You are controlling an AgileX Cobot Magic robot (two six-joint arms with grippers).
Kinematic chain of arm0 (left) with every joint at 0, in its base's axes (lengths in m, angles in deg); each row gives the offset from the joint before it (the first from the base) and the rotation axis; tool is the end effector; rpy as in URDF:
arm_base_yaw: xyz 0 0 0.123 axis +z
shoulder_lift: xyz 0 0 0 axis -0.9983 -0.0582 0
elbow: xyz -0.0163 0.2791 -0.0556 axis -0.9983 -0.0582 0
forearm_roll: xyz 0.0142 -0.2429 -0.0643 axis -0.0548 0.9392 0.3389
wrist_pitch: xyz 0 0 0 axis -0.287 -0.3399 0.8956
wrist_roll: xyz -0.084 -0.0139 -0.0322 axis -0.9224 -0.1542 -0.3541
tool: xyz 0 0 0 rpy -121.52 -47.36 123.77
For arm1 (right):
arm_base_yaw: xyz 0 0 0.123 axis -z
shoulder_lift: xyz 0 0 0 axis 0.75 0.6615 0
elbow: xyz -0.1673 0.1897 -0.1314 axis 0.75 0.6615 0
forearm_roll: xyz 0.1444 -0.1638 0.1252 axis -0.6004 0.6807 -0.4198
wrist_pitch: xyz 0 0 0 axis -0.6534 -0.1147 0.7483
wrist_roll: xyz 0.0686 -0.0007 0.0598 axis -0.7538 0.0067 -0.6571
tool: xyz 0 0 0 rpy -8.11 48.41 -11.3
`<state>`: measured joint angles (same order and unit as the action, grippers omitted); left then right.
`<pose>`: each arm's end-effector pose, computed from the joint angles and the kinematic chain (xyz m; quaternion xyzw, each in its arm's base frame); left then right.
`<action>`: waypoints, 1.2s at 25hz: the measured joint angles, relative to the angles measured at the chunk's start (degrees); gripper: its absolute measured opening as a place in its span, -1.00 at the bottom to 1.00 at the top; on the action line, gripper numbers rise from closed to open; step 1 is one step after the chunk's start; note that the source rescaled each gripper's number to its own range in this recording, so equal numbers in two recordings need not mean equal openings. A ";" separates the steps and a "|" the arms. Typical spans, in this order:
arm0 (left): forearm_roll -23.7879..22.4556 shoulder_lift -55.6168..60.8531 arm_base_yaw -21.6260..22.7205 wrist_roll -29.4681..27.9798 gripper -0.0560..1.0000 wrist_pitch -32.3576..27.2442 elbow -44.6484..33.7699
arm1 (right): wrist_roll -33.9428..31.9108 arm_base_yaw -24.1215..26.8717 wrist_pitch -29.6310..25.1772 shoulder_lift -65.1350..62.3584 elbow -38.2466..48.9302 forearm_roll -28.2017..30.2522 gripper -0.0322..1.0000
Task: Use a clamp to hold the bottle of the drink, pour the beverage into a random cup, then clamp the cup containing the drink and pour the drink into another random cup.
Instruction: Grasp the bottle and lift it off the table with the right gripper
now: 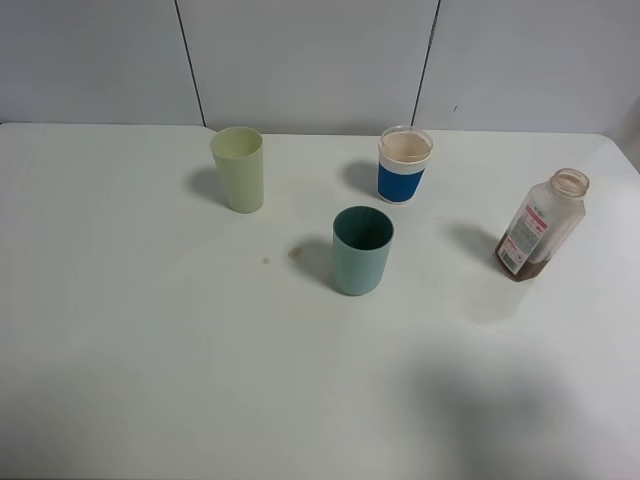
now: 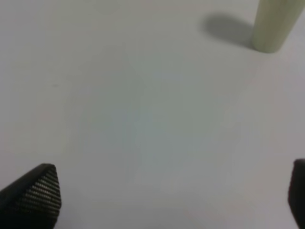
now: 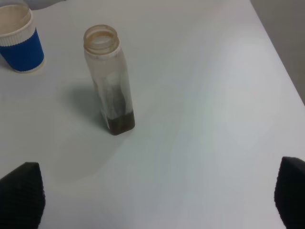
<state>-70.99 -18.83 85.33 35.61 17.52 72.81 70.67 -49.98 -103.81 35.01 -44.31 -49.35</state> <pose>-0.0057 -0.0015 0.2797 0.0137 0.8476 -0.0142 0.5303 -0.0062 -0.0088 0.2786 0.0312 0.8500 -0.0234 0.5253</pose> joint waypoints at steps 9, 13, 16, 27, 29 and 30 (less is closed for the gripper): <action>0.00 0.00 0.00 0.00 0.80 0.00 0.00 | 0.00 0.00 0.00 0.00 0.00 0.00 0.91; 0.00 0.00 0.00 0.00 0.80 0.00 0.00 | 0.00 0.00 0.00 0.00 0.00 0.00 0.91; 0.00 0.00 0.00 0.00 0.80 0.00 0.00 | 0.00 0.00 0.00 0.00 0.00 0.00 0.91; 0.00 0.00 0.00 0.00 0.80 0.00 0.00 | 0.00 -1.06 0.00 0.56 0.00 0.00 0.91; 0.00 0.00 0.00 0.00 0.80 0.00 0.00 | 0.00 -2.26 0.22 3.01 -0.16 -0.19 0.91; 0.00 0.00 0.00 0.00 0.80 0.00 0.00 | 0.00 -2.92 1.28 4.50 -0.67 -0.47 0.91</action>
<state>-70.99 -18.83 85.33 35.61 17.52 72.81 70.67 -52.90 -102.53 39.51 -44.98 -49.82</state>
